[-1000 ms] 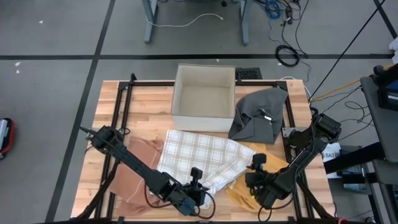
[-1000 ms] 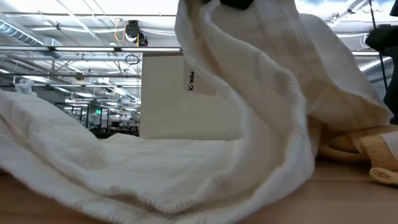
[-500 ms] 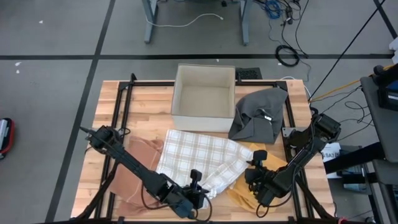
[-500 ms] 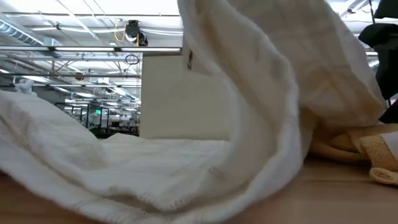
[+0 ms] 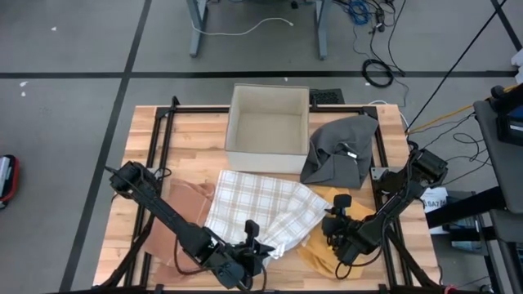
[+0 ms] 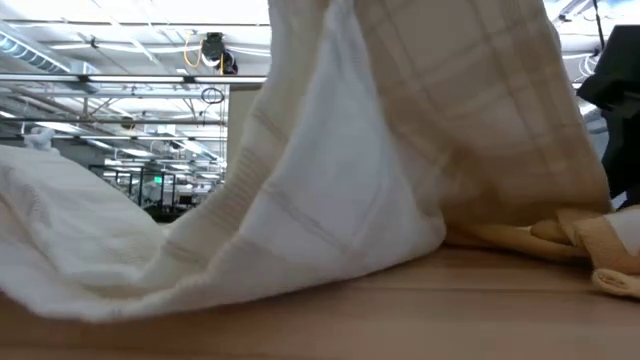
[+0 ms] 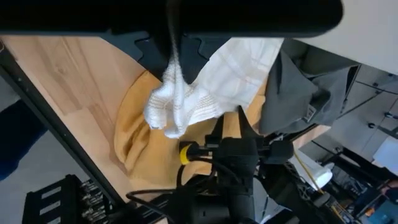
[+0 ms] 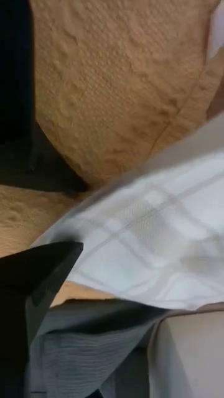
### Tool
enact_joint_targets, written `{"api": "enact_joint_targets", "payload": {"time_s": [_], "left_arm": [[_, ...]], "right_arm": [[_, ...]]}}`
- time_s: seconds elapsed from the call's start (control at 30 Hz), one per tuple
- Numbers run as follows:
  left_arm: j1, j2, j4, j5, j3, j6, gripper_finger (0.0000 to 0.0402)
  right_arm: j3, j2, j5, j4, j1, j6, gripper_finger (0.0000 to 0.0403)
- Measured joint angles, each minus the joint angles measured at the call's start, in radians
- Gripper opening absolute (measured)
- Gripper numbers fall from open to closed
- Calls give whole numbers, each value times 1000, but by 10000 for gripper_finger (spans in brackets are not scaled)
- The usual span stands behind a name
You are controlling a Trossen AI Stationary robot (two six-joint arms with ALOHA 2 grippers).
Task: Fold towel
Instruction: Fold the white patterned towel
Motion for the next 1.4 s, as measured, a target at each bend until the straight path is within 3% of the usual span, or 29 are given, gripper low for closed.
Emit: {"api": "enact_joint_targets", "payload": {"time_s": [0.4, 0.53, 0.73, 0.97, 1.13, 1.4], "left_arm": [[-4, 0, -3, 0, 0, 1, 5], [-11, 0, -5, 1, 0, 1, 8], [-16, 0, -2, 82, 0, 2, 10], [-52, 1, 2, 99, 11, 3, 12], [-104, 2, -2, 67, 67, 2, 13], [-155, 2, -15, 0, 95, -133, 13]], "right_arm": [[-5, 0, 27, 1, -2, 0, 5], [-3, 0, 26, -5, -2, 0, 4], [68, 0, 37, -85, -3, -6, 1], [244, 0, 200, -277, -24, -72, 1], [370, 0, 312, -345, -83, -225, 0], [443, 0, 335, -322, -219, -531, 0]]}}
